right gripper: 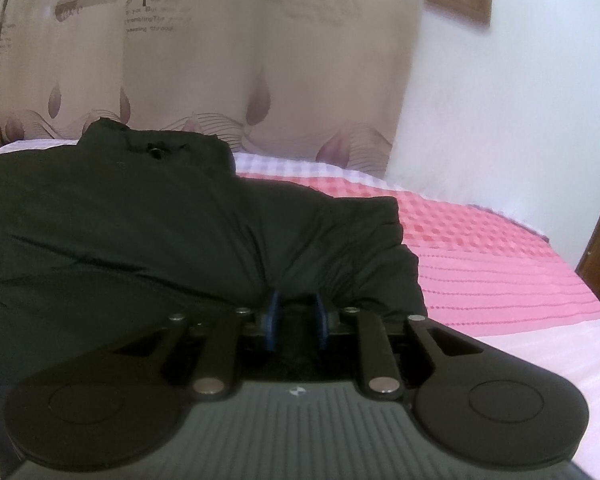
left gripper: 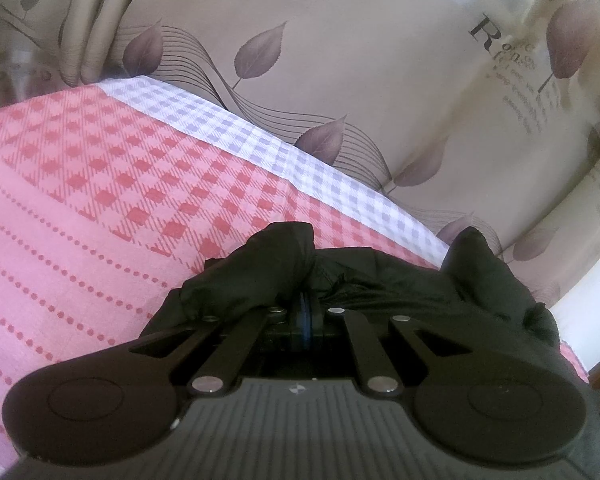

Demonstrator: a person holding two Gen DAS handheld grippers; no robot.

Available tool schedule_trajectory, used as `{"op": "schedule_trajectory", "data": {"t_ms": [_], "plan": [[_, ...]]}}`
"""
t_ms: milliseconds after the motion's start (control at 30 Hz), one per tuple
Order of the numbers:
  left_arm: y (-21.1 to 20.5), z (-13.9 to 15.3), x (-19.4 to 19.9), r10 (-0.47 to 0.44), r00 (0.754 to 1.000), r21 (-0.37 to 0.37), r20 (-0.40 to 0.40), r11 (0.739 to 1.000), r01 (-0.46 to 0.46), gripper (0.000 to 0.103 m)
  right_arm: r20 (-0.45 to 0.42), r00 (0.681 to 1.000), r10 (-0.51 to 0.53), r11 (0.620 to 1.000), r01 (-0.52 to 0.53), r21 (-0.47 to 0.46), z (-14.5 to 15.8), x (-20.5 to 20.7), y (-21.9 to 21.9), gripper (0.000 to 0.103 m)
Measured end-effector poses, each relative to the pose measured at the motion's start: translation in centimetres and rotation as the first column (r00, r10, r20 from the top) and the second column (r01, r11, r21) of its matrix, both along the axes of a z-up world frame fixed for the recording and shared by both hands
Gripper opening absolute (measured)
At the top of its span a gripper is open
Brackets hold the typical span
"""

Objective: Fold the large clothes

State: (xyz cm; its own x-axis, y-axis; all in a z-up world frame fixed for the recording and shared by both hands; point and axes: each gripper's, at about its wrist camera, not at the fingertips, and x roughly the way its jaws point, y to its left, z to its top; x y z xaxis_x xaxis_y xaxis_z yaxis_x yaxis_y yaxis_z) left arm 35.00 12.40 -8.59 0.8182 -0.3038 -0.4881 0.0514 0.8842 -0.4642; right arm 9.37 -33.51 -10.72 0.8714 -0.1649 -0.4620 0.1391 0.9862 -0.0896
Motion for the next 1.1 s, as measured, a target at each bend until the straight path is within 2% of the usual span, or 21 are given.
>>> {"op": "schedule_trajectory", "data": {"t_ms": [500,600,733,800,867,900,933,967,1000,1033,1067,1100], "plan": [[-0.2,0.1,0.0,-0.004,1.000,0.017,-0.001,1.000,0.004,0.011,0.010,1.000,-0.017,1.000,0.017,0.001,0.1,-0.2,0.0,0.025],[0.5,-0.1,0.3,-0.026,0.999,-0.029,-0.024,0.999,0.025,0.011,0.013,1.000,-0.023,1.000,0.023,0.011,0.1,-0.2,-0.2,0.029],[2.3,-0.4,1.4,-0.070,0.993,-0.157,-0.093,0.986,0.054,0.011,0.017,0.999,-0.037,0.998,0.036,0.043,0.1,-0.3,-0.7,0.035],[2.6,0.0,1.8,-0.099,0.989,-0.156,-0.114,0.984,0.081,0.011,0.017,0.999,-0.036,0.998,0.036,0.048,0.1,-0.3,-0.8,0.036],[2.6,0.9,2.0,-0.144,0.984,-0.112,-0.107,0.985,0.133,0.011,0.018,0.999,-0.038,0.999,0.037,0.040,0.1,-0.3,-0.7,0.036],[2.8,1.6,1.9,-0.178,0.980,-0.098,-0.085,0.981,0.170,0.019,0.018,0.999,-0.039,0.999,0.039,0.035,0.1,-0.3,-0.6,0.036],[3.1,2.1,1.8,-0.217,0.974,-0.102,-0.058,0.972,0.211,0.040,0.018,0.999,-0.040,0.999,0.040,0.032,0.1,-0.3,-0.6,0.036],[3.5,2.8,1.6,-0.260,0.965,-0.111,-0.024,0.960,0.256,0.054,0.018,0.999,-0.041,0.999,0.041,0.031,0.1,-0.3,-0.5,0.036],[4.0,3.4,1.3,-0.290,0.957,-0.112,0.011,0.951,0.289,0.080,0.019,0.999,-0.041,0.999,0.040,0.033,0.1,-0.3,-0.6,0.037],[4.5,4.2,1.0,-0.306,0.951,-0.096,0.051,0.946,0.310,0.098,0.019,0.999,-0.041,0.999,0.040,0.035,0.1,-0.2,-0.6,0.038],[5.0,4.7,0.7,-0.308,0.949,-0.075,0.076,0.947,0.313,0.102,0.020,0.999,-0.045,0.998,0.044,0.035,0.1,-0.3,-0.6,0.041],[5.5,5.1,0.5,-0.308,0.947,-0.050,0.089,0.948,0.313,0.102,0.021,0.999,-0.049,0.998,0.048,0.034,0.1,-0.3,-0.6,0.042]]}}
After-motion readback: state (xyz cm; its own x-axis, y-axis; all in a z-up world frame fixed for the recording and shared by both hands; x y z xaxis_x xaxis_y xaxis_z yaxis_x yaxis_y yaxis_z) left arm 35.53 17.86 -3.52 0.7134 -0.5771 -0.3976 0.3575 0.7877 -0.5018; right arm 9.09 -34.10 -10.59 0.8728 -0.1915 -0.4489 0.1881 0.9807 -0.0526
